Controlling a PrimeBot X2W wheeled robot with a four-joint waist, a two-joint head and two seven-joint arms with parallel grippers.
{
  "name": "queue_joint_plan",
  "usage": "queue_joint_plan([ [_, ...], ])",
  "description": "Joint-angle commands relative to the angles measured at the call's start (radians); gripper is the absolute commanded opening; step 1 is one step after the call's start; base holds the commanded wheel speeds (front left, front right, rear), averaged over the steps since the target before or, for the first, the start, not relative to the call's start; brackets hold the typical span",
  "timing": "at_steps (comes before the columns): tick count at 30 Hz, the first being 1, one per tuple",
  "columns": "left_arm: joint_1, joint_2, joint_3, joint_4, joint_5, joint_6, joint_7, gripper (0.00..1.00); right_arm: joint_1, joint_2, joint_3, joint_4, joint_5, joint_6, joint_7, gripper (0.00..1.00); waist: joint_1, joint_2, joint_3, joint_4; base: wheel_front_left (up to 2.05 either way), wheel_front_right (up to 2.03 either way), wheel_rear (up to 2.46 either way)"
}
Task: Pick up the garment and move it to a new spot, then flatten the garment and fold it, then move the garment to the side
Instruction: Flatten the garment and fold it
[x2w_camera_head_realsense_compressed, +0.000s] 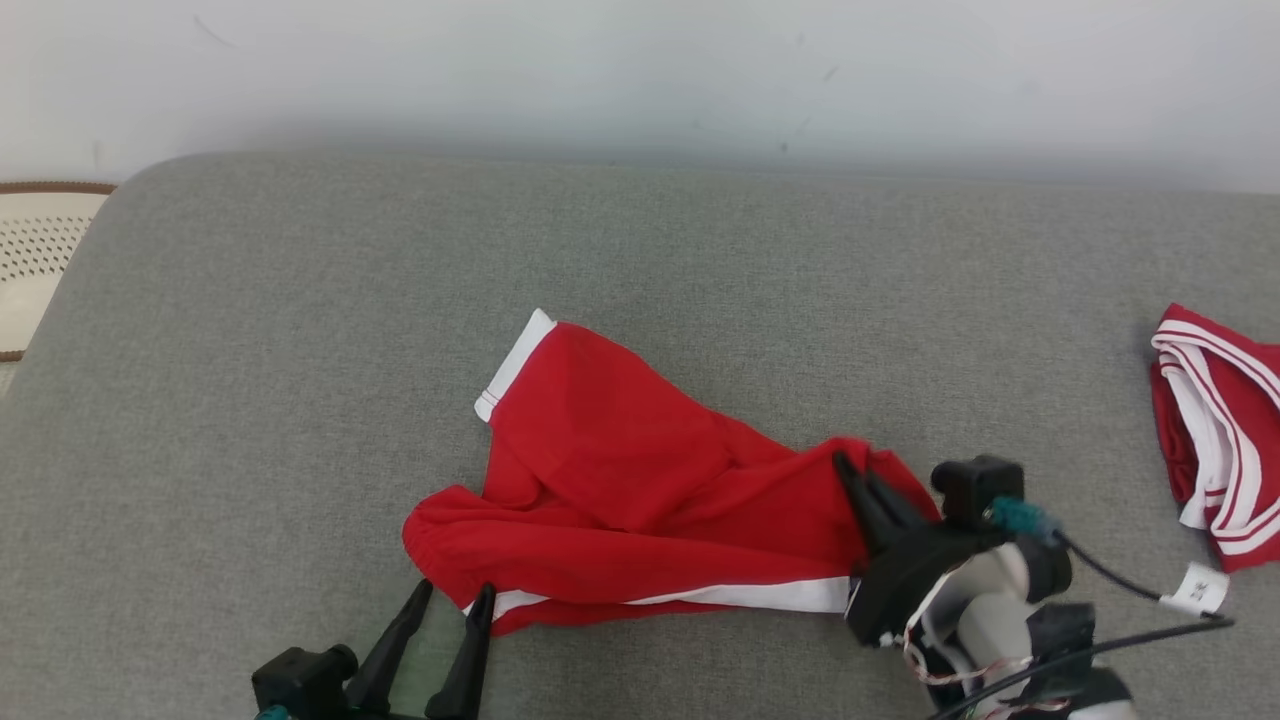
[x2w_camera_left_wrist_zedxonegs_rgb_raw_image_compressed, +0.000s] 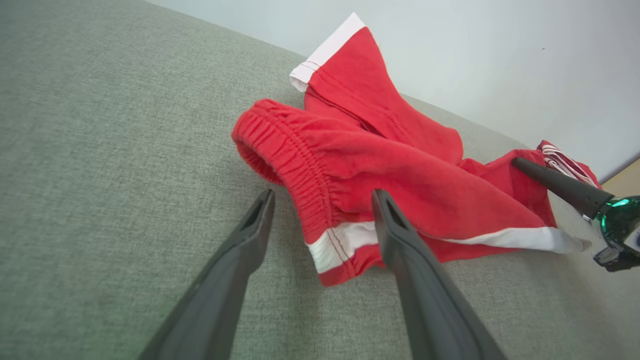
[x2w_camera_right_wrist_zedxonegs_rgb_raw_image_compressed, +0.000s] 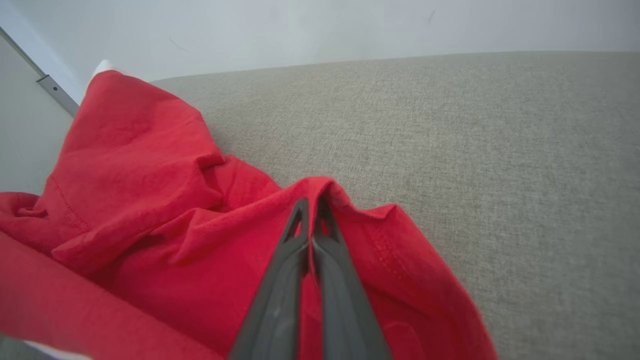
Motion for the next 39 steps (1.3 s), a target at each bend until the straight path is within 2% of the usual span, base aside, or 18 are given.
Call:
queue_joint_plan([
  [1,0.009,0.000,-0.004,-0.003,0.005,0.000,-0.004,1.00,-0.020,-0.012,-0.001,0.007,0.006,0.000,0.000,0.00,0.0000,0.0000,0.004,0.006,0.00,0.00,0.00],
  [11,-0.032,-0.023,-0.067,0.009,-0.004,0.000,-0.004,1.00,-0.193,-0.103,0.007,0.114,0.015,0.000,-0.001,0.00,0.0000,0.0000,0.038,0.072,0.00,0.00,0.00],
  [17,-0.056,-0.033,-0.095,0.018,-0.011,0.000,-0.003,1.00,-0.266,-0.136,0.026,0.234,0.027,0.000,0.000,0.00,0.0000,0.0000,0.064,0.134,0.00,0.00,0.00],
  [27,-0.089,-0.041,-0.141,0.012,-0.006,0.000,-0.004,1.00,-0.340,-0.181,-0.017,0.372,-0.003,0.000,-0.001,0.00,0.0000,0.0000,0.096,0.208,0.00,0.00,0.00],
  [28,-0.091,-0.042,-0.147,0.013,-0.005,0.000,-0.004,1.00,-0.344,-0.178,-0.023,0.387,-0.004,0.000,-0.001,0.44,0.0000,0.0000,0.096,0.211,0.00,0.00,0.00],
  [29,-0.091,-0.043,-0.151,0.014,-0.004,0.000,-0.003,1.00,-0.345,-0.174,-0.029,0.401,-0.006,0.000,-0.001,0.98,0.0000,0.0000,0.092,0.212,0.00,0.00,0.00],
  [33,-0.081,-0.045,-0.152,0.012,-0.002,0.000,-0.004,1.00,-0.331,-0.172,-0.069,0.364,-0.028,0.000,-0.001,1.00,0.0000,0.0000,0.068,0.197,0.00,0.00,0.00],
  [39,-0.036,-0.039,-0.101,0.001,0.019,0.000,-0.004,1.00,-0.215,-0.176,-0.167,0.201,-0.112,0.000,-0.001,1.00,0.0000,0.0000,-0.001,0.131,0.00,0.00,0.00],
])
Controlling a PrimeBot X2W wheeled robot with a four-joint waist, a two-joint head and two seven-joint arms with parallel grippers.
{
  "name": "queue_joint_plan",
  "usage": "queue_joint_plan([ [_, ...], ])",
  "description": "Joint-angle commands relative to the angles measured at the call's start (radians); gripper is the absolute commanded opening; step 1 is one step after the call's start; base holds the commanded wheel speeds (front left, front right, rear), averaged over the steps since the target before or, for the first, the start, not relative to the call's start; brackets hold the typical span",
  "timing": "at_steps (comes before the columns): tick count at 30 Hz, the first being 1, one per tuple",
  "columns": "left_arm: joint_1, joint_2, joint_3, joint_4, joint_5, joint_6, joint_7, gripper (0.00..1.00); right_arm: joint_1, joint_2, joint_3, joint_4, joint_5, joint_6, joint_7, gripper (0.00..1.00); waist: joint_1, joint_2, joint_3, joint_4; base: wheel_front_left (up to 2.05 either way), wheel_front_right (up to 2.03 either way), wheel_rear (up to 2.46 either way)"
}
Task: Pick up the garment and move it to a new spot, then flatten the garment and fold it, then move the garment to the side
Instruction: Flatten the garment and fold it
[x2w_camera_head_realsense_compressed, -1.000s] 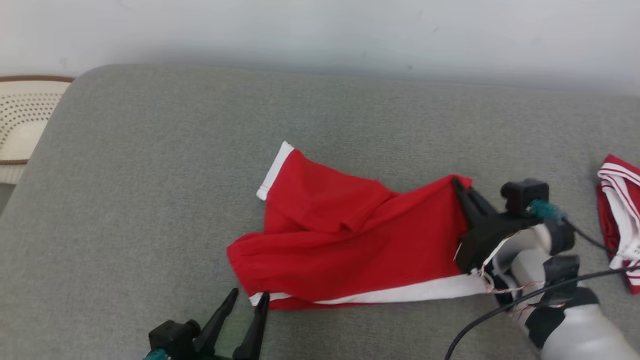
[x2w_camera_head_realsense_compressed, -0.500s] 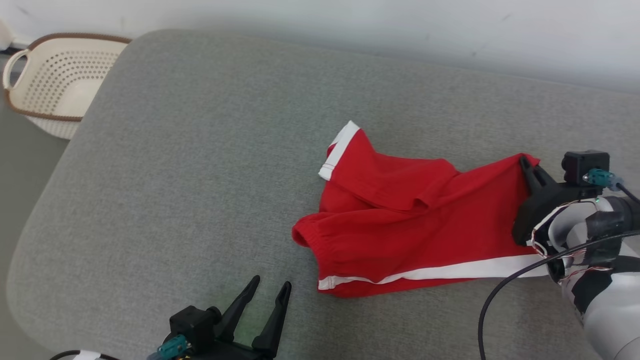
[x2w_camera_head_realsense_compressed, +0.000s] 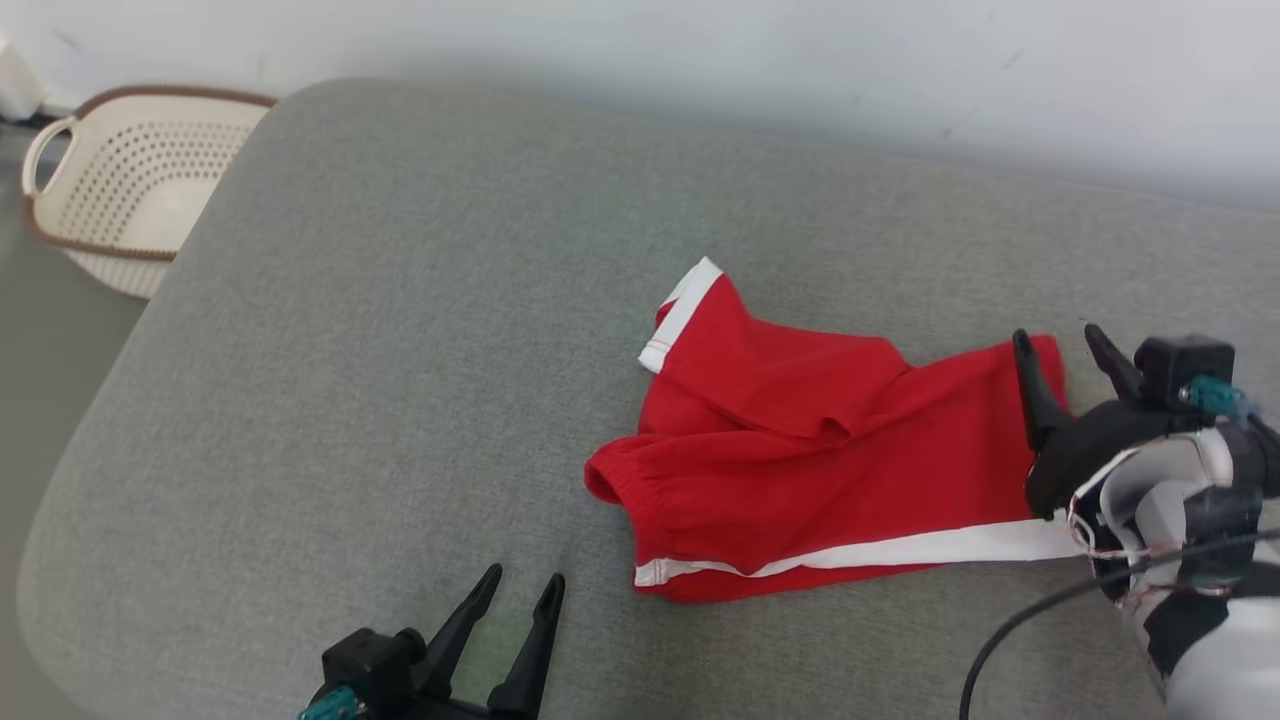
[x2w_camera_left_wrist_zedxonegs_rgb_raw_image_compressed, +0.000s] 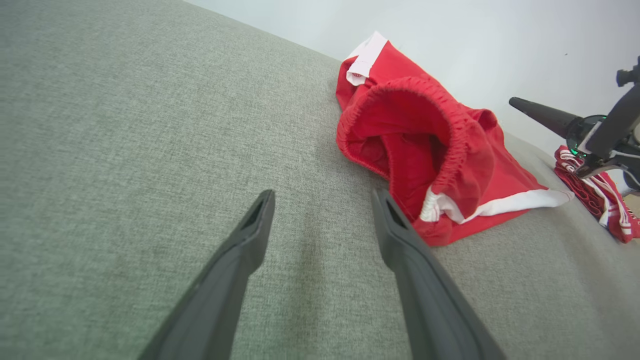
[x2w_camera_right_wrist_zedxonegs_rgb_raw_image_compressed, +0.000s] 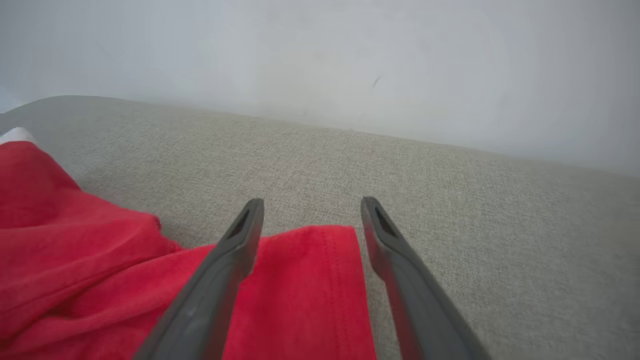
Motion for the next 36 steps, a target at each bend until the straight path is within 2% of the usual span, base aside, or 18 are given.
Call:
queue_joint_plan([
  [1,0.029,0.004,0.014,-0.004,0.010,0.000,-0.004,1.00,0.052,0.006,-0.033,-0.042,-0.024,0.000,0.000,1.00,-0.0001,-0.0001,-0.066,-0.068,0.00,0.00,0.00],
  [8,0.072,0.001,0.059,-0.023,0.028,0.000,-0.004,1.00,0.307,0.063,-0.179,-0.317,-0.140,0.000,0.000,1.00,-0.0001,-0.0001,-0.123,-0.167,0.00,0.00,0.00],
  [15,0.066,-0.009,0.072,-0.020,0.026,0.000,-0.004,1.00,0.516,0.117,-0.276,-0.504,-0.205,0.000,0.000,1.00,-0.0001,-0.0001,-0.130,-0.234,0.00,0.00,0.00],
  [22,0.041,-0.014,0.089,-0.015,0.001,0.000,-0.004,1.00,0.626,0.160,-0.315,-0.551,-0.236,0.000,-0.001,1.00,-0.0001,-0.0001,-0.125,-0.295,0.00,0.00,0.00],
  [32,-0.008,-0.008,0.141,0.031,0.017,0.000,-0.004,1.00,0.614,0.173,-0.320,-0.561,-0.243,0.000,-0.001,1.00,-0.0001,-0.0001,-0.099,-0.344,0.00,0.00,0.00],
  [33,-0.016,-0.007,0.141,0.038,0.016,0.000,-0.004,0.86,0.610,0.173,-0.320,-0.561,-0.242,0.000,-0.001,1.00,-0.0001,-0.0001,-0.096,-0.347,0.00,0.00,0.00],
  [34,-0.027,-0.003,0.142,0.045,0.016,0.000,-0.004,0.44,0.607,0.174,-0.320,-0.563,-0.243,0.000,-0.001,1.00,-0.0001,-0.0001,-0.093,-0.350,0.00,0.00,0.00],
  [35,-0.041,0.004,0.149,0.047,0.026,0.000,-0.004,0.17,0.603,0.175,-0.319,-0.564,-0.244,0.000,-0.001,1.00,-0.0001,-0.0001,-0.089,-0.352,0.00,0.00,0.00],
  [36,-0.049,0.006,0.153,0.055,0.028,0.000,-0.004,0.00,0.601,0.175,-0.320,-0.565,-0.243,0.000,-0.001,1.00,-0.0001,-0.0001,-0.085,-0.353,0.00,0.00,0.00],
])
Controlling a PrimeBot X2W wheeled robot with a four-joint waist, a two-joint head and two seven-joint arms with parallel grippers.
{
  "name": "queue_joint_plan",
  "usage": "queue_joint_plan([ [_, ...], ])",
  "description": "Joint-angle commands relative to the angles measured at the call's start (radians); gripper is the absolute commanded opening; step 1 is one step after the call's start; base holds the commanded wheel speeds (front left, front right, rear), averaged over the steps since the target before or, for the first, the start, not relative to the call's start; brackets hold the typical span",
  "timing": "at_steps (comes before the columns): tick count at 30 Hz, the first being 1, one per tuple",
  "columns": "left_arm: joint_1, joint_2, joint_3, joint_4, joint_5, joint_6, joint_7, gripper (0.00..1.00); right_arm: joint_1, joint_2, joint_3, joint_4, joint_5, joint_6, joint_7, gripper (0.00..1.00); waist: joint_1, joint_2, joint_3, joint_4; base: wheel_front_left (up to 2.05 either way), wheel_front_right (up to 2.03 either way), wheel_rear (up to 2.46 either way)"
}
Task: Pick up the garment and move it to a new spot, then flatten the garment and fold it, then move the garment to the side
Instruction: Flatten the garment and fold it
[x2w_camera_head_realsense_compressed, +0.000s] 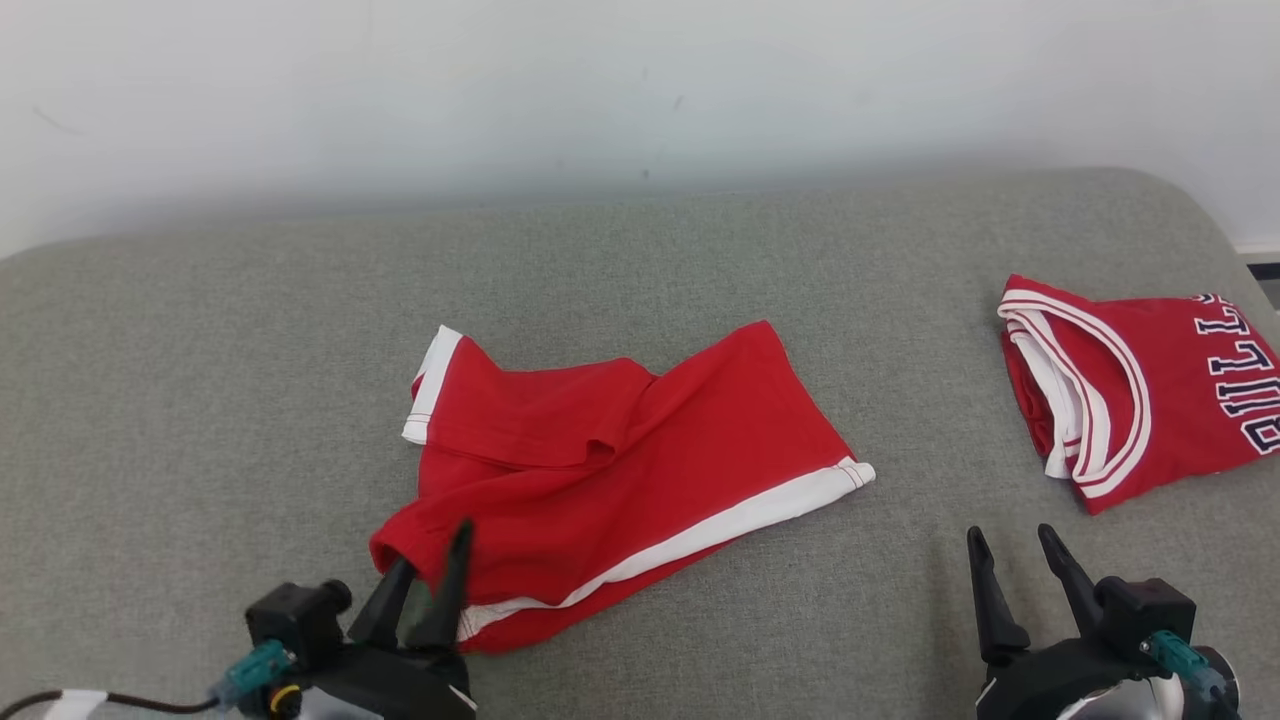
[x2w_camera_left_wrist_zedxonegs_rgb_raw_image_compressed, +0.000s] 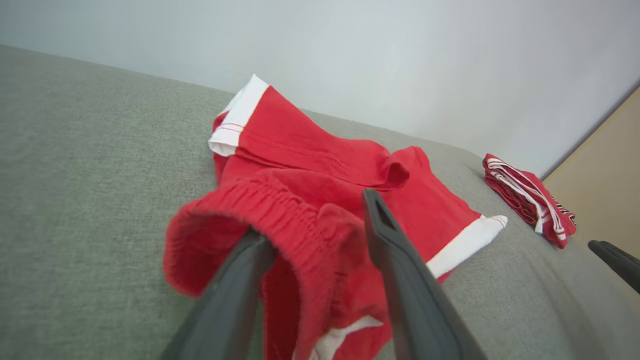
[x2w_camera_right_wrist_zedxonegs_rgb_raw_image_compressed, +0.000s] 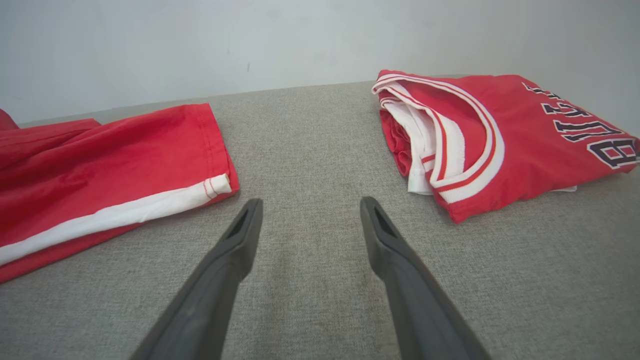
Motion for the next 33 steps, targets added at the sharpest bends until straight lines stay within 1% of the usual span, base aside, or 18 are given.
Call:
queue_joint_plan([
  [1,-0.013,0.010,0.009,0.014,0.014,0.000,-0.004,0.00,-0.013,0.003,0.002,-0.005,-0.002,0.000,-0.001,1.00,0.0000,0.0000,0.010,-0.007,0.00,0.00,0.00],
  [4,-0.043,0.022,0.050,0.045,0.043,0.000,-0.004,0.00,-0.017,0.005,0.004,-0.005,0.006,0.000,-0.001,1.00,0.0000,0.0000,0.023,-0.010,0.00,0.00,0.00],
  [11,-0.098,0.019,0.194,0.121,0.118,0.007,-0.004,0.00,-0.037,0.012,0.008,-0.009,0.017,0.000,-0.001,1.00,0.0000,0.0000,0.055,-0.020,0.00,0.00,0.00],
  [17,-0.133,0.010,0.245,0.178,0.151,0.003,-0.004,0.00,-0.052,0.014,0.015,-0.009,0.018,0.000,-0.001,1.00,0.0000,0.0000,0.074,-0.026,0.00,0.00,0.00],
  [18,-0.135,0.007,0.250,0.181,0.151,0.003,-0.004,0.44,-0.051,0.014,0.016,-0.007,0.020,0.000,-0.001,1.00,0.0000,0.0000,0.075,-0.026,0.00,0.00,0.00],
  [19,-0.137,0.003,0.256,0.185,0.153,0.002,-0.004,0.93,-0.052,0.014,0.016,-0.005,0.022,0.000,-0.001,1.00,0.0000,0.0000,0.076,-0.027,0.00,0.00,0.00],
  [20,-0.140,0.000,0.263,0.187,0.153,0.002,-0.004,1.00,-0.052,0.013,0.016,-0.004,0.024,0.000,-0.001,1.00,0.0000,0.0000,0.076,-0.026,0.00,0.00,0.00],
  [25,-0.114,-0.015,0.264,0.165,0.160,0.001,-0.004,1.00,-0.049,0.013,0.006,0.001,0.028,0.000,-0.001,1.00,0.0000,0.0000,0.061,-0.013,0.00,0.00,0.00],
  [33,-0.030,-0.031,0.230,0.071,0.151,0.001,-0.004,1.00,-0.032,0.013,0.004,0.004,0.029,0.000,-0.001,1.00,0.0000,0.0000,0.026,0.037,0.00,0.00,0.00],
])
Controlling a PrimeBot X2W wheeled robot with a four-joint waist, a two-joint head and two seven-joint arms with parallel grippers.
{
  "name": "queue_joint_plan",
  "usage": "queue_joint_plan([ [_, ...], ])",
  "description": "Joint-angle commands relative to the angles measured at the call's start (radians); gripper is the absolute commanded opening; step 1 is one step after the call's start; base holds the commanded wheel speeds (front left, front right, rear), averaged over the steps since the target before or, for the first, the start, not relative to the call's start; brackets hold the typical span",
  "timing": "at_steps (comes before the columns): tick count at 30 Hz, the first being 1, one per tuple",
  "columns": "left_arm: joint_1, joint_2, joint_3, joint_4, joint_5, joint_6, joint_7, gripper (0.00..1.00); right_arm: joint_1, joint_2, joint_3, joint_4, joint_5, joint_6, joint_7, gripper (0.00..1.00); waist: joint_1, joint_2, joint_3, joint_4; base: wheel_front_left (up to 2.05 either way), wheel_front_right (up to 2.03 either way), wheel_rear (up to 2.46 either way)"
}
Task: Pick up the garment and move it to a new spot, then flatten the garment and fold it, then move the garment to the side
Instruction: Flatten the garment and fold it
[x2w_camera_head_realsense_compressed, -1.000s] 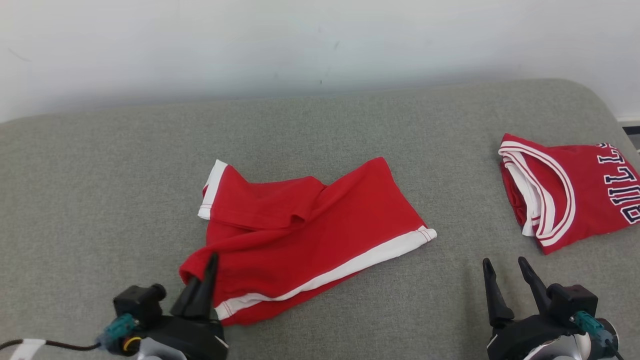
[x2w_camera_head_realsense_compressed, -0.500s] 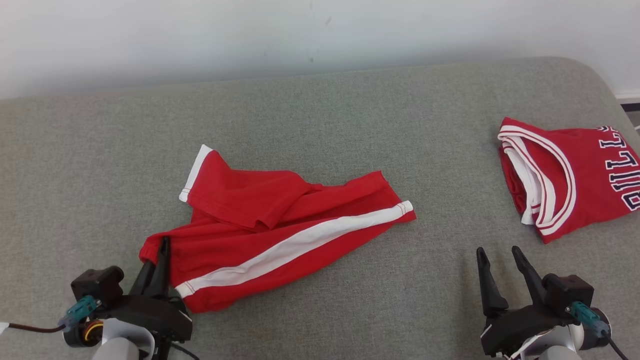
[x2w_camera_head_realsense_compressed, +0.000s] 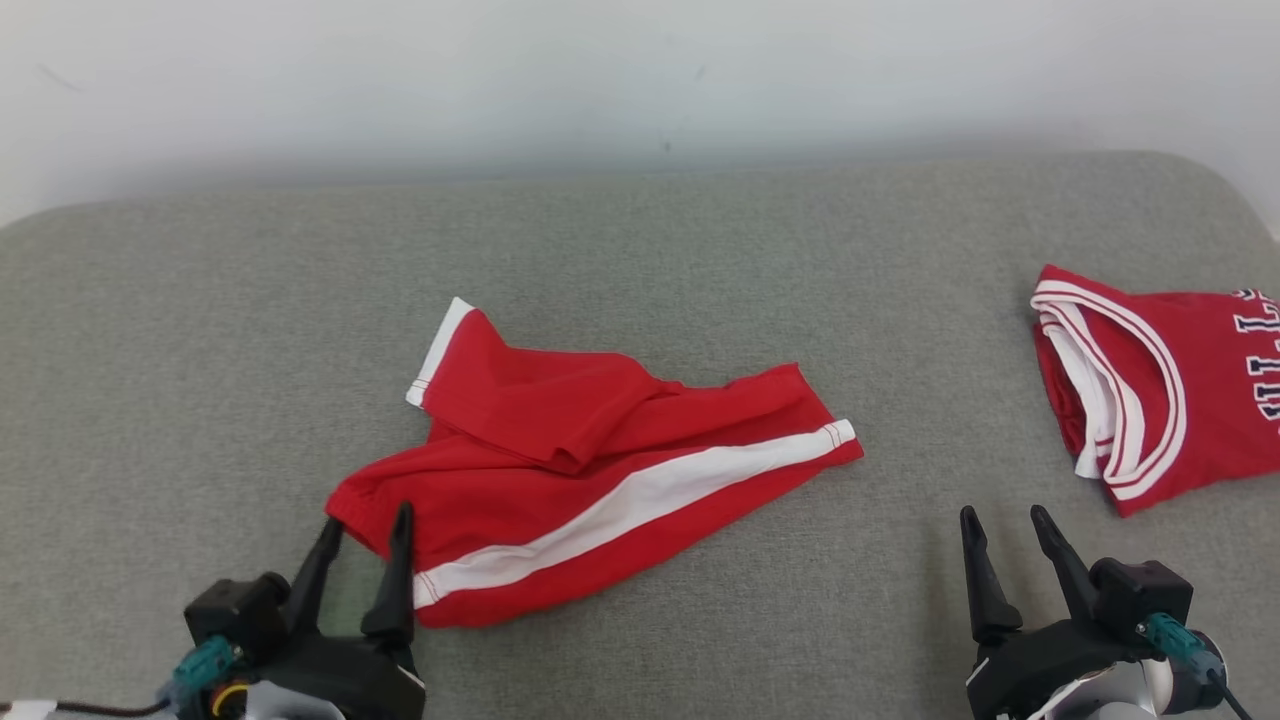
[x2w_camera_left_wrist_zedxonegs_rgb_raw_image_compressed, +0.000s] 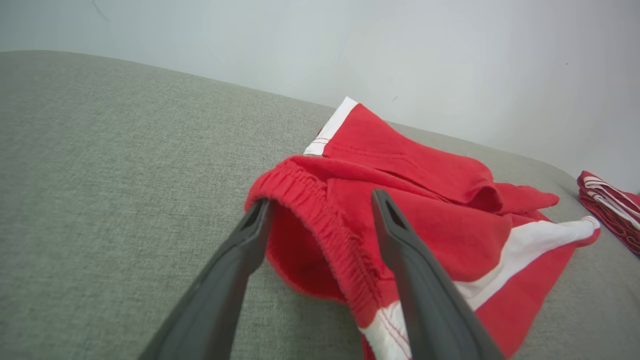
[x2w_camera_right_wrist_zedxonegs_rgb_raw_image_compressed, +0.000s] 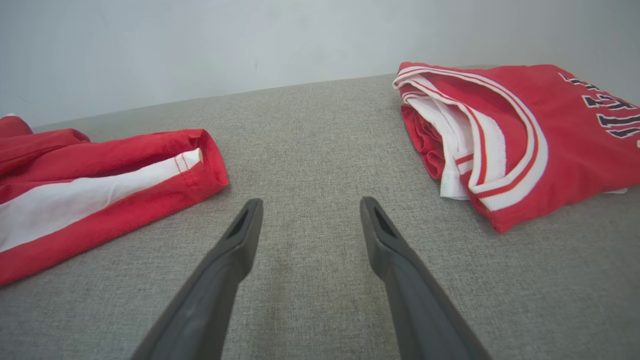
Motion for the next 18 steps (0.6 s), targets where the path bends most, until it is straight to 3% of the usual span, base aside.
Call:
queue_joint_plan([
  [1,0.020,-0.003,-0.003,-0.006,-0.008,0.001,-0.003,1.00,0.002,0.001,0.004,-0.002,0.003,0.000,-0.001,1.00,0.0000,-0.0001,-0.018,0.020,0.00,0.00,0.00],
  [9,0.095,-0.001,-0.094,-0.038,-0.149,0.000,-0.003,1.00,0.007,0.009,0.016,0.009,-0.002,0.000,-0.001,1.00,0.0000,-0.0001,-0.047,0.045,0.00,0.00,0.00],
  [18,0.135,-0.001,-0.187,-0.023,-0.250,0.000,-0.003,1.00,0.012,0.002,0.030,0.015,0.012,0.000,-0.001,1.00,0.0000,-0.0001,-0.051,0.023,0.00,0.00,0.00],
])
